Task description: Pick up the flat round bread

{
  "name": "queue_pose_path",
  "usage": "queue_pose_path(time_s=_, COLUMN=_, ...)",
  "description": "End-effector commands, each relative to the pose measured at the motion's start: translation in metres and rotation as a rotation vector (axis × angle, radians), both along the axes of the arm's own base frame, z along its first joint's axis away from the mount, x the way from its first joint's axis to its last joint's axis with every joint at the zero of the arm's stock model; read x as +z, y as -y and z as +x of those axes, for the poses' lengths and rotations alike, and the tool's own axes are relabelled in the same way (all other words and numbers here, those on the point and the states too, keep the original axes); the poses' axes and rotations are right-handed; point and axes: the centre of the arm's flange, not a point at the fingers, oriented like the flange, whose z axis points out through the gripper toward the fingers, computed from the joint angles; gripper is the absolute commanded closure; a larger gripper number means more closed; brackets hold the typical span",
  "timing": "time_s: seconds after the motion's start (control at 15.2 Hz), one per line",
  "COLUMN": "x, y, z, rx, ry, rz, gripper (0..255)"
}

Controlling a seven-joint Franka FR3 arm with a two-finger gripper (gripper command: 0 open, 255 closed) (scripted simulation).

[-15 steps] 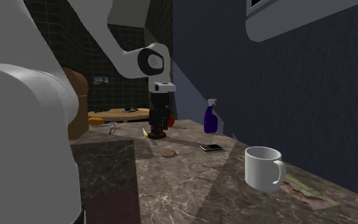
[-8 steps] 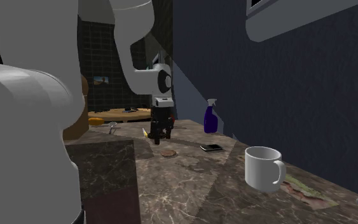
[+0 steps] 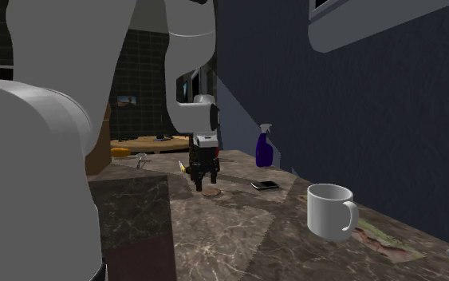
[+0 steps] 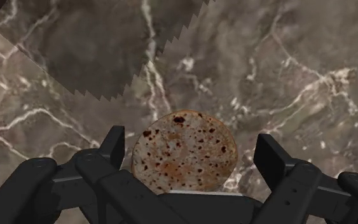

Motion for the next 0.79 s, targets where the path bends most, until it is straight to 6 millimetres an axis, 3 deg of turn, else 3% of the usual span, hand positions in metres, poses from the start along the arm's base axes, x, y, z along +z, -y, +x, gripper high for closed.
queue_pose_path(time_s=0.0, x=-0.0142, y=-0.0004, z=-0.0010, rx=0.000, ry=0.000, rz=0.000, gripper=0)
queue_pose_path(time_s=0.13, x=-0.0142, y=-0.0004, z=-0.0011, rx=0.000, ry=0.000, rz=0.000, gripper=0)
queue_pose_path(time_s=0.2, x=-0.0143, y=-0.0007, z=-0.0004, rx=0.000, ry=0.000, rz=0.000, gripper=255)
queue_pose_path(time_s=0.73, x=-0.0143, y=-0.0001, z=-0.0010, rx=0.000, ry=0.000, rz=0.000, gripper=255)
